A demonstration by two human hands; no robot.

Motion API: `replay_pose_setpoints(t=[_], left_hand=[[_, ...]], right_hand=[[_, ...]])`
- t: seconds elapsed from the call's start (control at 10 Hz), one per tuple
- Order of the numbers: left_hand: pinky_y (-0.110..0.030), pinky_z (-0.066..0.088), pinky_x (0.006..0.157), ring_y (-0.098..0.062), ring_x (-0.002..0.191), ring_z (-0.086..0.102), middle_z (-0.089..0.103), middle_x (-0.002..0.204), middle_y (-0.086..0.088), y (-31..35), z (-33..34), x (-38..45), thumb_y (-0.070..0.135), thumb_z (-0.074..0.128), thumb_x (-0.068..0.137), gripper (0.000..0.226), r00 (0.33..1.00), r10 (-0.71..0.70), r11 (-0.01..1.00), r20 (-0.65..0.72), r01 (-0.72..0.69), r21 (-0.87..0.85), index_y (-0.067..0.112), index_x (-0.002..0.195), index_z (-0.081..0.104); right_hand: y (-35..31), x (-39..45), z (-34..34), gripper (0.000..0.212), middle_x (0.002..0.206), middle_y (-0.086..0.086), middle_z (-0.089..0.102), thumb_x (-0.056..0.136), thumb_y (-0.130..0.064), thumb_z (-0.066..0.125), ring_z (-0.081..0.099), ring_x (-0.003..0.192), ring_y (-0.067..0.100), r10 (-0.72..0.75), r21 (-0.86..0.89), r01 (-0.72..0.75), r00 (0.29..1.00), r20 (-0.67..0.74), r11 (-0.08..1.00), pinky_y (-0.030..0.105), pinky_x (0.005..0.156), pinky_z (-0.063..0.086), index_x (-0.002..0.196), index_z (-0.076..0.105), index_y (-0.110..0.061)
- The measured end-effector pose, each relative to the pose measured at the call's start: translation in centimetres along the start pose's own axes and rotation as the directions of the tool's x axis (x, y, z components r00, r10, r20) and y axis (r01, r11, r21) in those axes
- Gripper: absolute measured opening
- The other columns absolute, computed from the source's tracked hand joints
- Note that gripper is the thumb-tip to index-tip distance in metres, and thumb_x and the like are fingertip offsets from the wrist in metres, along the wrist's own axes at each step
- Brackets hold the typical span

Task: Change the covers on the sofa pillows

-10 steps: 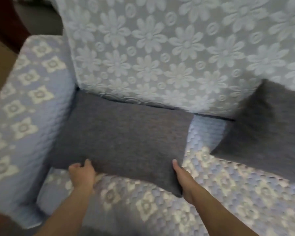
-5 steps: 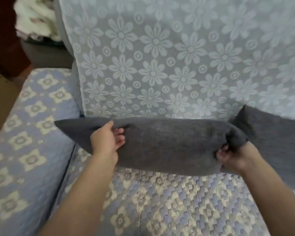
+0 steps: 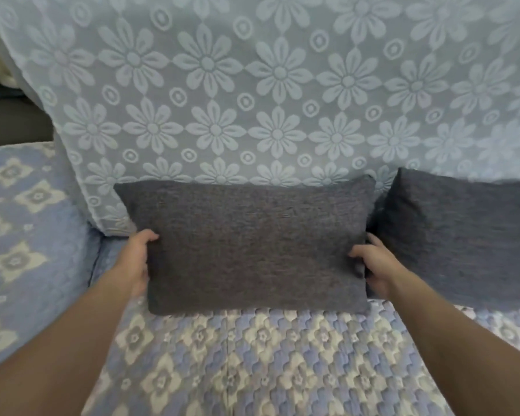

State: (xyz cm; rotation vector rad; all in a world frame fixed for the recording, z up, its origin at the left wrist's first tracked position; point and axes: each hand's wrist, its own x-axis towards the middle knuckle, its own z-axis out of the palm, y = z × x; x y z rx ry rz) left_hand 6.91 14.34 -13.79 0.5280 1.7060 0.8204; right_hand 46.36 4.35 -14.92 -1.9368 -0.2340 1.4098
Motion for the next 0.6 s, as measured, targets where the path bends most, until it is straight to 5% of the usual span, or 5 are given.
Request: replay_pose_setpoints(t=[0.1, 0.2, 0.3, 0.4, 0.6], left_hand=[[-0.033, 0.047, 0.064, -0.025, 0.083, 0.063, 0.068, 0.103, -0.014, -0.7, 0.9, 0.8, 0.022, 0.053, 0.081, 0.033, 0.997, -0.02, 0.998, 0.078, 0.024, -0.05, 0.011, 0.111, 0.062], [-0.04, 0.054, 0.066, -0.028, 0.099, 0.066, 0.065, 0.127, -0.013, -1.7, 0.1, 1.9, 0.028, 0.061, 0.067, 0.075, 0.996, 0.03, 0.989, 0.086, -0.017, -0.148, 0.017, 0.141, 0.053], [-0.058, 0.054, 0.084, -0.024, 0.105, 0.061, 0.065, 0.12, -0.003, -2.7, 0.9, 1.3, 0.032, 0.059, 0.085, 0.063, 0.991, 0.056, 0.998, 0.124, -0.053, -0.025, 0.023, 0.146, 0.045], [-0.051, 0.039, 0.113, -0.032, 0.134, 0.048, 0.046, 0.151, -0.003, -4.2, 1.1, 2.1, 0.046, 0.051, 0.101, 0.061, 0.997, 0.05, 0.949, 0.063, -0.067, 0.308, 0.026, 0.155, 0.03], [-0.046, 0.036, 0.112, -0.044, 0.134, 0.038, 0.034, 0.15, -0.025, -1.1, 2.1, -3.6, 0.038, 0.057, 0.094, 0.07, 0.993, 0.051, 0.772, -0.11, 0.031, 0.635, 0.012, 0.152, 0.028]], right_hand=[[-1.4, -0.5, 1.4, 0.046, 0.114, 0.012, 0.069, 0.09, -0.001, 0.056, 0.069, 0.092, 0.03, -0.017, -0.112, 0.03, 0.993, 0.118, 0.993, 0.048, 0.078, 0.06, 0.131, 0.052, -0.023], [-2.8, -1.5, 0.8, 0.031, 0.113, 0.009, 0.07, 0.094, -0.01, 0.058, 0.069, 0.094, 0.024, -0.112, -0.086, 0.123, 0.986, 0.123, 0.989, 0.036, 0.069, 0.057, 0.124, 0.057, -0.017], [-2.6, -0.9, 0.1, 0.029, 0.11, 0.004, 0.062, 0.098, -0.018, 0.055, 0.061, 0.092, 0.019, -0.146, 0.03, 0.147, 0.989, -0.035, 0.989, 0.036, 0.072, 0.051, 0.126, 0.051, -0.017], [-0.3, 0.5, 0.5, 0.059, 0.123, 0.012, 0.055, 0.088, -0.025, 0.061, 0.059, 0.101, 0.03, -0.09, -0.347, 0.035, 0.986, -0.144, 0.937, 0.043, 0.083, 0.054, 0.141, 0.035, -0.019], [-0.4, -5.8, -0.9, 0.08, 0.147, 0.014, 0.041, 0.096, -0.031, 0.059, 0.053, 0.115, 0.033, 0.065, -0.59, -0.105, 0.994, -0.09, 0.801, 0.045, 0.094, 0.05, 0.157, 0.01, -0.017]])
